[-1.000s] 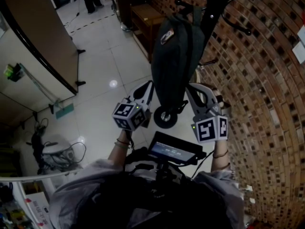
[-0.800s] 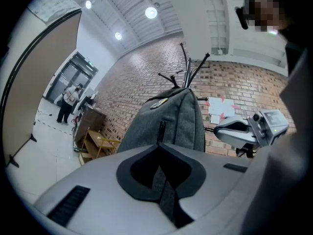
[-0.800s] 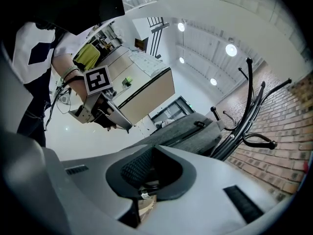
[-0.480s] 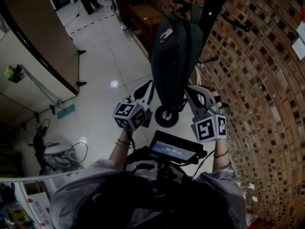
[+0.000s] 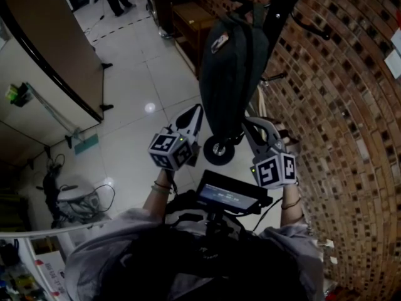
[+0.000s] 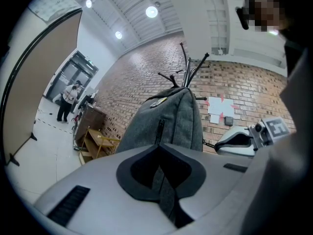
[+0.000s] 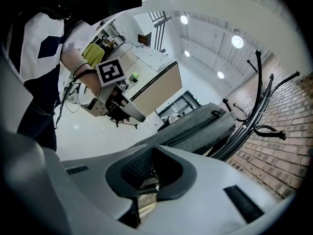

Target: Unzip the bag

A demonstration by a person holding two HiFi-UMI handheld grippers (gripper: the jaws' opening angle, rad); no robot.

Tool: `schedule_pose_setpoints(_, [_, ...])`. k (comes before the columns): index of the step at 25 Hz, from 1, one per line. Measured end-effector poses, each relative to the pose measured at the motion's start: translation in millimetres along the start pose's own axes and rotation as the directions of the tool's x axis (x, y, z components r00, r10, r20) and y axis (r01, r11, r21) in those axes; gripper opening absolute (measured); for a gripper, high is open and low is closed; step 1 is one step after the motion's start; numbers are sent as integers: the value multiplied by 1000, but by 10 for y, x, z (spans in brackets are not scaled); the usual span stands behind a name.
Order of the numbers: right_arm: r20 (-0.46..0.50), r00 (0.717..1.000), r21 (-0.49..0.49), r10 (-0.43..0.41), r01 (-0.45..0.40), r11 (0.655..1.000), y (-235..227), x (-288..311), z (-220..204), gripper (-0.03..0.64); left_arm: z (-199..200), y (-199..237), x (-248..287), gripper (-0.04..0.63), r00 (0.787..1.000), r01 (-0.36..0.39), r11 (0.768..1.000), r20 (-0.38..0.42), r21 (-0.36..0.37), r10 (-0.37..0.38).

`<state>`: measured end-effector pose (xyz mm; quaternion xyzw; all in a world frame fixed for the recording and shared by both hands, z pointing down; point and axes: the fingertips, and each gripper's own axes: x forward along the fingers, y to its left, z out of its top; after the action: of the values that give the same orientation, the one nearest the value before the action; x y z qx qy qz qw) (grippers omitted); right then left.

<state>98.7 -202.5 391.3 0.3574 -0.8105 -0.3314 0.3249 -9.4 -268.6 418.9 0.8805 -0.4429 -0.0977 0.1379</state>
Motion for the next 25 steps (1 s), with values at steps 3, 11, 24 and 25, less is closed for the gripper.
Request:
schedule_pose_setpoints(3, [4,1000,17,9,-9,1000,78,8,-49,20,-6,24,-12,8,1000,-5,1000,-1,-4,5])
schedule_pose_setpoints(11, [8,1000,79,18,-19,997,201,42,-144,21,11,41,14,8,1000,-10,1000,-2,-9,10])
schedule_pose_setpoints(24, [-12,999,122,39,-37,992,407,80,-263,23,-45,49,8,8,1000,2,1000,-30,17,-2])
schedule_pose_setpoints(25, [-17,999,121,42,-40,992,424,86,-272,23,-51,54,10,8,1000,3,1000,-29,18,-3])
